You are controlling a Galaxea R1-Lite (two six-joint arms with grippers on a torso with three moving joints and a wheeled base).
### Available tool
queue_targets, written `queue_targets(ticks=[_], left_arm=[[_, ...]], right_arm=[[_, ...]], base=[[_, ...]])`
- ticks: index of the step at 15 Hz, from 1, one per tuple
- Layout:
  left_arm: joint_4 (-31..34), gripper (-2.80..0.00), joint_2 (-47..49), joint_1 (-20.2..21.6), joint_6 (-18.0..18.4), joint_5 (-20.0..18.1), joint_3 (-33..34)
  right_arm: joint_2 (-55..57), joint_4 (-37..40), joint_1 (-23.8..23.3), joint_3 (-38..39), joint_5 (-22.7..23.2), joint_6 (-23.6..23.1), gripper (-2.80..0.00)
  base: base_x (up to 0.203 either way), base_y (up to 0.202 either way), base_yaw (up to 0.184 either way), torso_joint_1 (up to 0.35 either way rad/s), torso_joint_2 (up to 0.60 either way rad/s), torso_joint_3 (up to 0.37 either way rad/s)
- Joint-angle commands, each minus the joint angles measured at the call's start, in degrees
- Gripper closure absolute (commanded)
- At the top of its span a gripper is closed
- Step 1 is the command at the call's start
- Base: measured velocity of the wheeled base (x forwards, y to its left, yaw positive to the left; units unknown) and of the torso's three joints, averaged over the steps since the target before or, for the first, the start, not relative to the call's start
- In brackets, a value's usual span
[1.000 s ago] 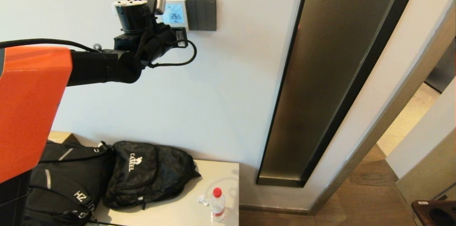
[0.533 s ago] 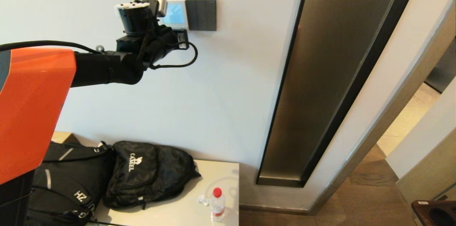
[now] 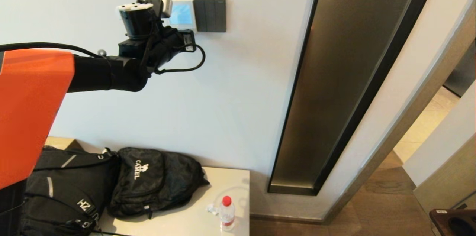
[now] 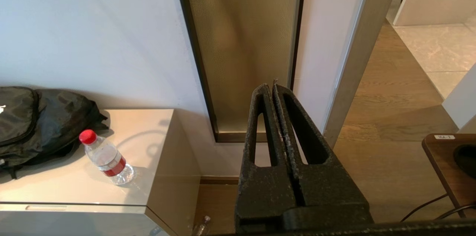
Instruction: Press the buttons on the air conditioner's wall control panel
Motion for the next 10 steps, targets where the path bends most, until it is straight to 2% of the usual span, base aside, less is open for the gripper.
queue_targets(ticks=[1,5,7,10], left_arm=[[-1.9,0.0,-2.5,0.0,0.0,0.0,4.2],[-7.8,0.0,-9.5,0.0,0.1,0.0,16.1],[-11.8,0.0,-14.6,0.0,0.2,-0.1,26.1],[-20.3,0.0,-23.8,0.7,0.8,-0.2,46.2]], right_arm=[[0.0,0.0,0.0,0.0,0.0,0.0,0.0],[0.0,0.0,0.0,0.0,0.0,0.0,0.0],[0.0,0.0,0.0,0.0,0.0,0.0,0.0],[0.0,0.0,0.0,0.0,0.0,0.0,0.0]], base=[[0.0,0.0,0.0,0.0,0.0,0.0],[0.0,0.0,0.0,0.0,0.0,0.0],[0.0,0.0,0.0,0.0,0.0,0.0],[0.0,0.0,0.0,0.0,0.0,0.0]])
